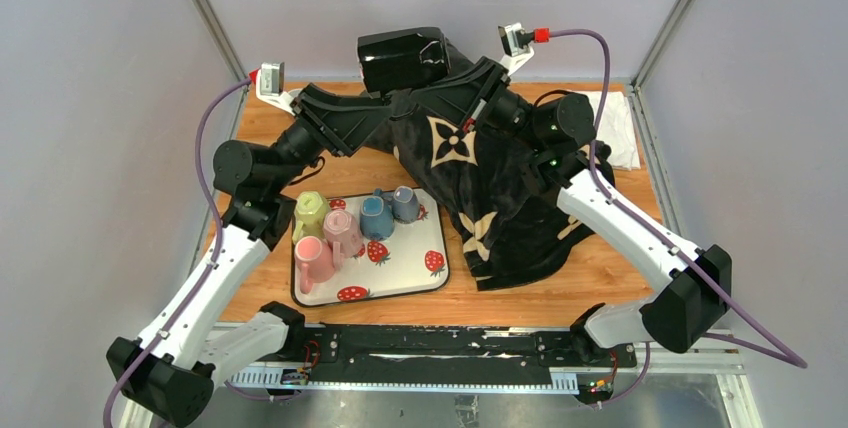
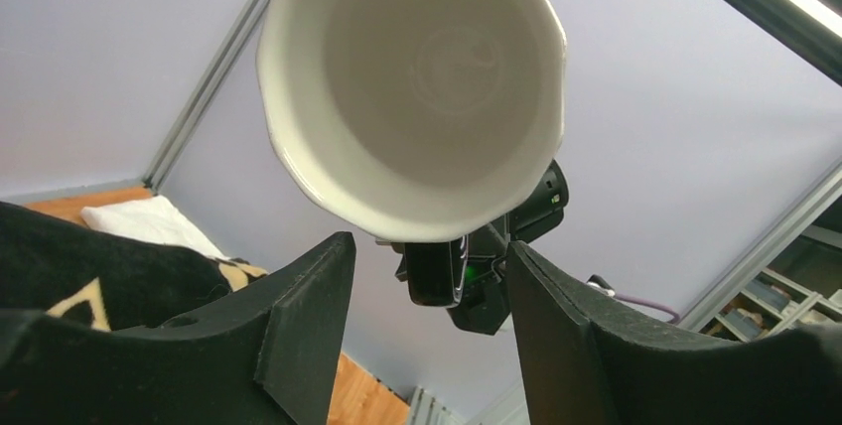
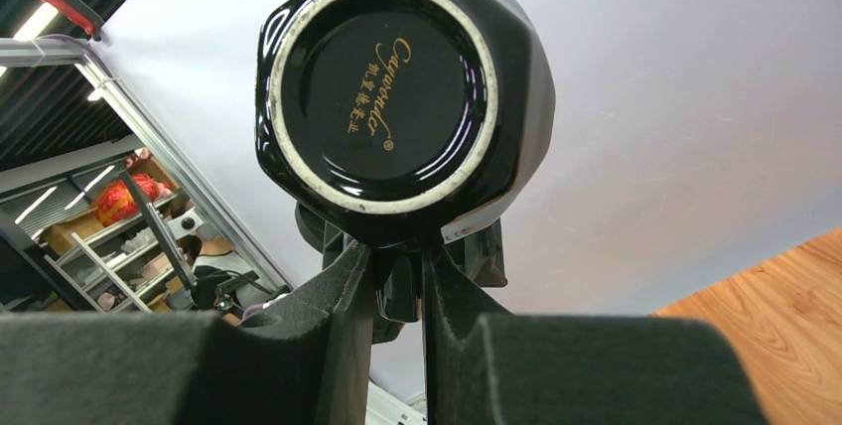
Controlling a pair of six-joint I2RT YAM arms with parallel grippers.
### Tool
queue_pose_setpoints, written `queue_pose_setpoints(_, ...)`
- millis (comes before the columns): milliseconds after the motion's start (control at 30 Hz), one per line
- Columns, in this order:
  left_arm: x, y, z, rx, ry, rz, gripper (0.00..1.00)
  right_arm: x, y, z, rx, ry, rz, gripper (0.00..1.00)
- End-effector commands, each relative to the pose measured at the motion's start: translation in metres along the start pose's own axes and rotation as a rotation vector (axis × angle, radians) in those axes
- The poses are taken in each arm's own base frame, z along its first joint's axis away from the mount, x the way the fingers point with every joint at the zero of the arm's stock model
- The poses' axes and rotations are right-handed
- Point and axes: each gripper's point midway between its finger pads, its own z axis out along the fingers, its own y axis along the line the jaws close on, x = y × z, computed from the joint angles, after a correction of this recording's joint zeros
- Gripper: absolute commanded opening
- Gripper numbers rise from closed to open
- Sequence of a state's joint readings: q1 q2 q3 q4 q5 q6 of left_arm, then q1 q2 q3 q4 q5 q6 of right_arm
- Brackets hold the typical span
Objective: Turn the mug right side up
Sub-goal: Turn over the cup on the tray.
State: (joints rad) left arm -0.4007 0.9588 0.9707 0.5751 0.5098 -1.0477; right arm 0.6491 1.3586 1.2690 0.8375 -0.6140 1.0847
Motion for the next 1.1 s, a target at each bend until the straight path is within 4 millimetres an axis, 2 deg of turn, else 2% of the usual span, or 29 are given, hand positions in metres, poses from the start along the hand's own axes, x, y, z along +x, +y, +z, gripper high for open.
queue_pose_setpoints(0, -0.010, -0.019, 0.006, 0.057, -0.029, 0.022, 0.62, -0.027, 0.060, 0.005, -0.181, -0.073, -0.108, 0.00)
queue_pose_setpoints(167, -0.008, -0.018, 0.009, 0.059, -0.034, 0.014, 0.55, -0.023, 0.063, 0.006, -0.193, -0.065, -0.106, 0.00)
queue_pose_setpoints(667, -0.020, -0.028, 0.016, 0.125, -0.105, -0.018, 0.44, -0.006, 0.060, 0.008, -0.201, -0.037, -0.093, 0.00)
queue_pose_setpoints(967, -0.020, -0.031, 0.018, 0.144, -0.109, -0.032, 0.25, 0.004, 0.052, 0.010, -0.179, -0.013, -0.104, 0.00)
queue_pose_setpoints(1067, -0.020, -0.031, 0.018, 0.144, -0.108, -0.033, 0.15, 0.007, 0.050, 0.010, -0.173, -0.009, -0.106, 0.00)
